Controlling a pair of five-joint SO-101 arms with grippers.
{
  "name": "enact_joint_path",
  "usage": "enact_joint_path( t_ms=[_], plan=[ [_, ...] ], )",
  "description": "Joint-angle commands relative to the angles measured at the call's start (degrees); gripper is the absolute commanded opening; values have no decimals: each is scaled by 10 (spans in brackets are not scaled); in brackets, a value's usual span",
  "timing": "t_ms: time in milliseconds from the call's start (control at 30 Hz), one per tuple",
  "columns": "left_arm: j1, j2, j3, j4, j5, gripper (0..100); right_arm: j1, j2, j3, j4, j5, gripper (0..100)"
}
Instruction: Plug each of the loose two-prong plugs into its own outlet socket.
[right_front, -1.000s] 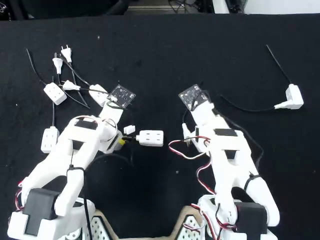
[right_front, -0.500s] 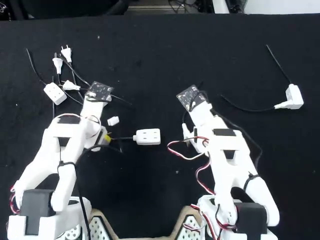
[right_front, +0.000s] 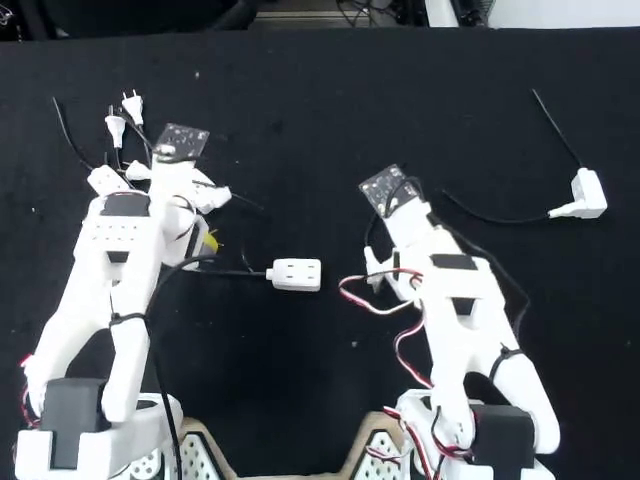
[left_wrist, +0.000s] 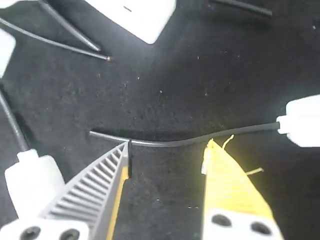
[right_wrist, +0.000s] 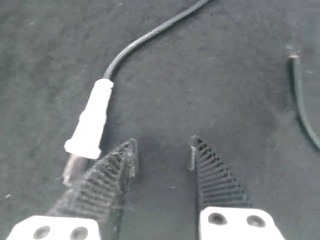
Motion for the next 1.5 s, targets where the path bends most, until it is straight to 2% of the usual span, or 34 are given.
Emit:
enact_joint_path(
  t_ms=[0, 200, 300, 600, 733, 900, 1100, 1267, 1467],
  plan=[
    [25, -3, -9, -15, 55, 242, 11, -19, -33, 4, 5, 159],
    [24, -6, 107, -168, 119, 242, 11, -19, -22, 1, 5, 159],
    [24, -9, 145, -213, 157, 242, 10, -19, -17, 0, 5, 159],
    [28, -3, 162, -224, 242, 242, 0, -19, -16, 0, 6, 159],
    [25, -3, 162, -224, 241, 242, -38, -19, 9, -14, 4, 159],
    [24, -3, 167, -227, 239, 242, -71, -19, 70, -104, 2, 158],
    [25, -3, 197, -296, 240, 242, -75, -24, 70, -117, 0, 156],
    [27, -3, 199, -299, 240, 242, -77, -24, 13, -39, -64, 158],
    [25, -3, 199, -299, 241, 242, -146, -19, -53, 49, -83, 159]
  ],
)
